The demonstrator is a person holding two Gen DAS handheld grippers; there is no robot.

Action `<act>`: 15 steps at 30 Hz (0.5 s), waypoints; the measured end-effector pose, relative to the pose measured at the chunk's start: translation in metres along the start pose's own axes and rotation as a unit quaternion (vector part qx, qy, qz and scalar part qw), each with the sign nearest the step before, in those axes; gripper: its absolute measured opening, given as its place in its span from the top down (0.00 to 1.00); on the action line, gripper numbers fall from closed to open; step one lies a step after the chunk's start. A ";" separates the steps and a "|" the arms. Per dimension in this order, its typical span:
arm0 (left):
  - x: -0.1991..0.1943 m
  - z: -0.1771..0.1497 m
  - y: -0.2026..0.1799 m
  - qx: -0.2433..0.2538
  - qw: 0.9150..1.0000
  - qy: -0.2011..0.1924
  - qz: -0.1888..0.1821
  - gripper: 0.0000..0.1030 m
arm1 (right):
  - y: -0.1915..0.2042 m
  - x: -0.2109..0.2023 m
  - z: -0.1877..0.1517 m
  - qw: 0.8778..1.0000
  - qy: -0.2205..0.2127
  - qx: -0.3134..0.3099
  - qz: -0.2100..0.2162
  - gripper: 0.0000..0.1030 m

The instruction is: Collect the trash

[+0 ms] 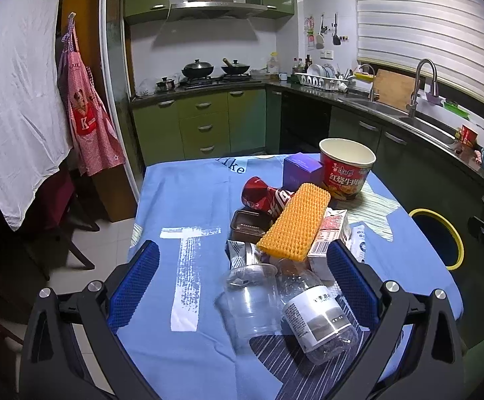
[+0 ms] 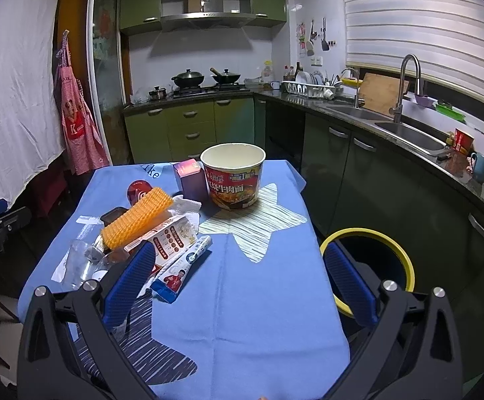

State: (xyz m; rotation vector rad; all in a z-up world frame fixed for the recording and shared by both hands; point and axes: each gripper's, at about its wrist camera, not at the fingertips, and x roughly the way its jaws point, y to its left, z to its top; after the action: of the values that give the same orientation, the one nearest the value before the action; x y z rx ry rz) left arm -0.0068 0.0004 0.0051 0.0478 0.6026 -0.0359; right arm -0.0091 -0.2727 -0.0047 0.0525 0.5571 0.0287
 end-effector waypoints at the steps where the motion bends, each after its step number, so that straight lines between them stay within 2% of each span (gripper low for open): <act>1: 0.000 0.000 0.000 -0.001 1.000 0.001 -0.001 0.04 | 0.000 0.000 0.001 1.000 0.000 0.000 -0.001 0.06; 15: 0.008 0.000 0.001 0.004 1.000 0.008 0.001 0.04 | 0.000 0.010 -0.001 1.000 0.011 -0.001 0.002 0.06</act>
State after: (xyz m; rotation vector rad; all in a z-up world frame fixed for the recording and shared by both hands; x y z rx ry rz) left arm 0.0003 0.0008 0.0008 0.0563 0.6180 -0.0351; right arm -0.0017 -0.2725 -0.0111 0.0518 0.5795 0.0343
